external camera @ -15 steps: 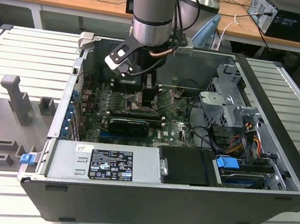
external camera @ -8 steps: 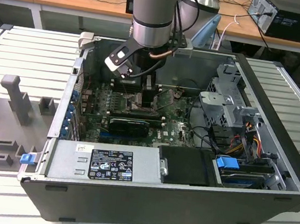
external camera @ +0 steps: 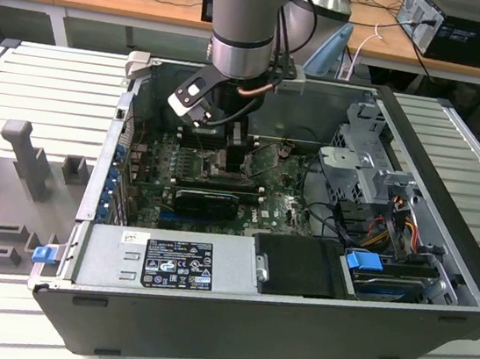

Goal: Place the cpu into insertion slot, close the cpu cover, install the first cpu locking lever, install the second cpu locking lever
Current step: 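Place the cpu into insertion slot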

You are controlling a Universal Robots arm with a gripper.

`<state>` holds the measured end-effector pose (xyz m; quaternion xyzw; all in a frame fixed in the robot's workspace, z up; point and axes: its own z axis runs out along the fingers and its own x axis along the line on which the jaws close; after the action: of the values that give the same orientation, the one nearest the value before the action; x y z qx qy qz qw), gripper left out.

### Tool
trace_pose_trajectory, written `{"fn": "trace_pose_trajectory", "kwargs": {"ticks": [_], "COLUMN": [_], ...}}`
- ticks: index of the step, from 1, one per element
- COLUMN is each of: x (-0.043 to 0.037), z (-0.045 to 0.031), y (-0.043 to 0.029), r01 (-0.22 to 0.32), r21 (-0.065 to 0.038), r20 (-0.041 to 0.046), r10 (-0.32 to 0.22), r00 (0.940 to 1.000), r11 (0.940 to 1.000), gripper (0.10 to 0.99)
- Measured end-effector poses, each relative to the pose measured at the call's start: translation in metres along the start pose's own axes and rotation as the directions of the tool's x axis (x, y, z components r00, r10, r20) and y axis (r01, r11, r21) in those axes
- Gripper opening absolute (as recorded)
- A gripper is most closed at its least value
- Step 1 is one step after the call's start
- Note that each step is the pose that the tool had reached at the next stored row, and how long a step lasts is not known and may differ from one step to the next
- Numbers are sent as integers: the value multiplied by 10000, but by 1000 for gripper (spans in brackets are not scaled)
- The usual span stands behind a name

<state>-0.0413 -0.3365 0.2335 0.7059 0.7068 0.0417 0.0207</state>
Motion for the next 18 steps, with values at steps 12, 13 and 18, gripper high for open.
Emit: {"fn": "trace_pose_trajectory", "kwargs": {"ticks": [12, 13, 18], "x": [45, 65, 117], "z": [37, 61, 129], "y": [-47, -50, -59], "r01": [0, 0, -3], "r21": [1, 1, 0], "r20": [-2, -3, -3], "r10": [0, 0, 3], "r00": [10000, 10000, 10000], "r11": [10000, 10000, 10000], "gripper": [529, 529, 529]}}
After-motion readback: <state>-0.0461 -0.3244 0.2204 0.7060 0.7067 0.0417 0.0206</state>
